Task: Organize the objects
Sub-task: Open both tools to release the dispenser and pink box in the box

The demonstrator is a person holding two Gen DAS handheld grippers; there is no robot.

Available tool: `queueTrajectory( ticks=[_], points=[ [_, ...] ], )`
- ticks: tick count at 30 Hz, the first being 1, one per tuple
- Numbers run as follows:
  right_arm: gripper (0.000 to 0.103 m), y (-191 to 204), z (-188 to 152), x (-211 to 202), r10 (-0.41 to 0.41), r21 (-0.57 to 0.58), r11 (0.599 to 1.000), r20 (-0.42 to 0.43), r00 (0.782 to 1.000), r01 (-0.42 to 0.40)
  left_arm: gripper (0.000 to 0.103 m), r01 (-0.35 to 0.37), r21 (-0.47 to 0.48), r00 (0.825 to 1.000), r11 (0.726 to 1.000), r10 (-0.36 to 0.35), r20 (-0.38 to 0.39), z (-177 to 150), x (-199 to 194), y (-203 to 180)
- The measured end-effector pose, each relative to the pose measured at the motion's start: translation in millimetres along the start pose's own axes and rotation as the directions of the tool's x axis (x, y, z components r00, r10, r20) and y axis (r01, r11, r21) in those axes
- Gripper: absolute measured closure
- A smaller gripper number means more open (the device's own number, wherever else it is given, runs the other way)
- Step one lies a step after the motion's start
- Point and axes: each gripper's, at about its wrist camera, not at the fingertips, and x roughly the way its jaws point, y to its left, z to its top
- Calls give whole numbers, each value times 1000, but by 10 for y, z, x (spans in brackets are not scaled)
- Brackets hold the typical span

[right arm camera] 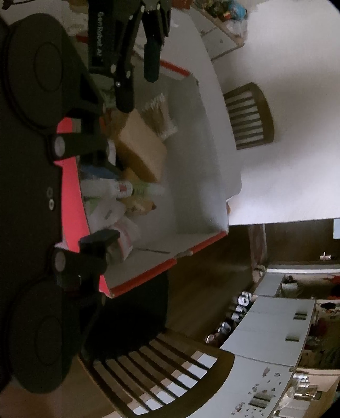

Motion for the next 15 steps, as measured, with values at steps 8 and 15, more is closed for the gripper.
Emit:
queueTrajectory(
  ticks=[8,15],
  points=[
    [52,197,-52,-273,36,-21,999,48,998,-35,37,23,-6,998,1000,-22,63,-88,-347,53],
    [44,354,-105,-489,63,-15,998,77,995,-63,37,45,-27,995,999,-43,92,-178,-607,171]
  ],
)
